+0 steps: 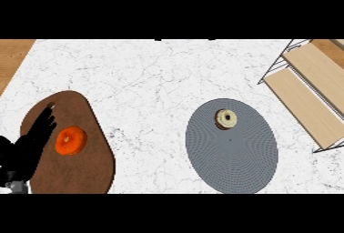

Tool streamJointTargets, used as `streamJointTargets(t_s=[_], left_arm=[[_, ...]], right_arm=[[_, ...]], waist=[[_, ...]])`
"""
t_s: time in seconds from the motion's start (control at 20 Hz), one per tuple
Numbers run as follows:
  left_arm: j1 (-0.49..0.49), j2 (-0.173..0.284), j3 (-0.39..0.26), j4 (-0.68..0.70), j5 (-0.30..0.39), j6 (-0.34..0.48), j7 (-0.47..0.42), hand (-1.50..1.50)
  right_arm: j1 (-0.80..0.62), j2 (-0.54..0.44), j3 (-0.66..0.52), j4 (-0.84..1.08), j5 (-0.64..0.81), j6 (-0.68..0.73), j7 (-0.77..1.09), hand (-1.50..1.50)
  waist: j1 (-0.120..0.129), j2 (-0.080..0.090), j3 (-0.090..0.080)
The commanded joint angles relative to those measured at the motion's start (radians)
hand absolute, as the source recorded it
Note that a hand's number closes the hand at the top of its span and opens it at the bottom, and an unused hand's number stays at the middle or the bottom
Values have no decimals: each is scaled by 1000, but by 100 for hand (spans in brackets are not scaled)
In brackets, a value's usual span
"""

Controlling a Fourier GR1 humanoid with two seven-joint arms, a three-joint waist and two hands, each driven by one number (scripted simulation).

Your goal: Pick the eggplant from the placemat and place it in the tiered shelf

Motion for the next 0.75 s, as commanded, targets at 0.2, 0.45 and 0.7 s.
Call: streamJointTargets(t_s=[0.2, 0.45, 0.7], left_arm=[[18, 3, 20, -2, 0, 10, 8, 0], [59, -8, 30, 13, -4, 19, -18, 0], [101, 18, 71, 12, 21, 6, -11, 0]], right_arm=[[-29, -91, -78, -366, -42, 371, 223, -150], [3, -70, -168, -453, -90, 547, 200, -150], [-79, -135, -266, -458, -131, 666, 107, -150]], waist=[[-35, -15, -2], [-75, -32, -4], [-111, -62, -4]])
